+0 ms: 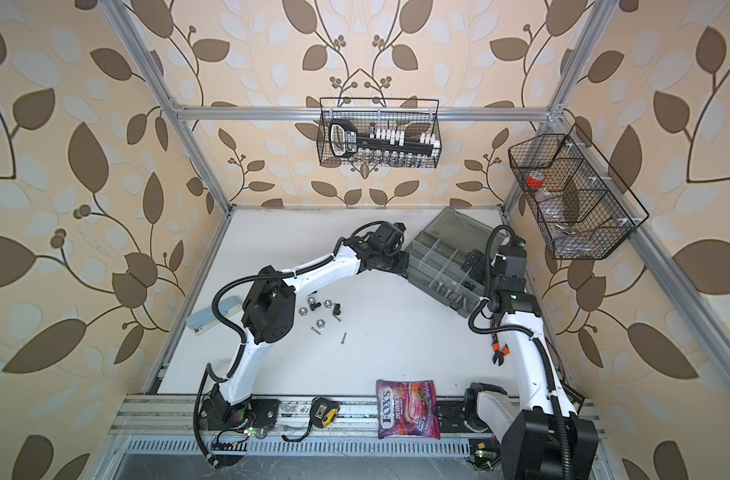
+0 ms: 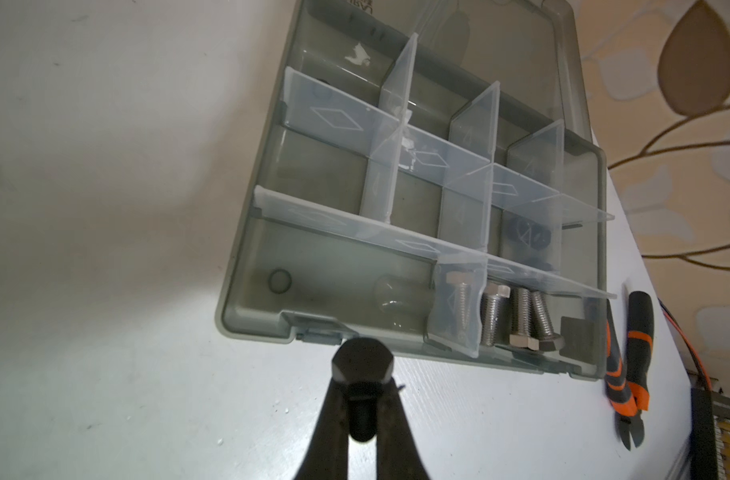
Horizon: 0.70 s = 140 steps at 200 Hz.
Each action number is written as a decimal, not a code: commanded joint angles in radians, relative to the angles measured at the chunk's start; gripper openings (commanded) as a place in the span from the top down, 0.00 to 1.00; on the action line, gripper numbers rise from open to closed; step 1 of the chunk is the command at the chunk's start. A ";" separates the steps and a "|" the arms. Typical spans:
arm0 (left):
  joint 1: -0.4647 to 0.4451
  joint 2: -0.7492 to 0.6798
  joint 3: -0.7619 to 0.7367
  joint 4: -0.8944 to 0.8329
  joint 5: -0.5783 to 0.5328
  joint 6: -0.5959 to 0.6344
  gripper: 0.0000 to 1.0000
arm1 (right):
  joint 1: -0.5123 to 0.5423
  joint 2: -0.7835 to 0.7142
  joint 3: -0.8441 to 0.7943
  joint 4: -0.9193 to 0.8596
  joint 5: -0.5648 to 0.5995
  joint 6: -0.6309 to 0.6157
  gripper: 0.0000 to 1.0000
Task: Sort the screws and nuts into containers
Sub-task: 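Lift the black bolt with the left gripper and carry it toward the box, then open the left gripper over the box compartment nearest the robot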
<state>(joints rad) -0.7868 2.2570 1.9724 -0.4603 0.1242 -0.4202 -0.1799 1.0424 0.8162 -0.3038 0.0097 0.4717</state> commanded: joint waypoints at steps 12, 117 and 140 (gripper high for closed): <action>-0.008 0.065 0.136 -0.019 0.035 0.034 0.99 | -0.003 -0.013 -0.023 -0.021 -0.016 0.010 0.00; -0.011 0.218 0.287 -0.053 0.069 0.045 0.92 | -0.003 -0.012 -0.036 -0.018 -0.033 0.009 0.00; -0.011 0.229 0.292 -0.054 0.074 0.044 0.85 | -0.004 -0.014 -0.038 -0.018 -0.031 0.009 0.00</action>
<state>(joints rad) -0.7868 2.4855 2.2177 -0.5095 0.1696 -0.3943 -0.1799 1.0397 0.7933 -0.3111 -0.0093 0.4751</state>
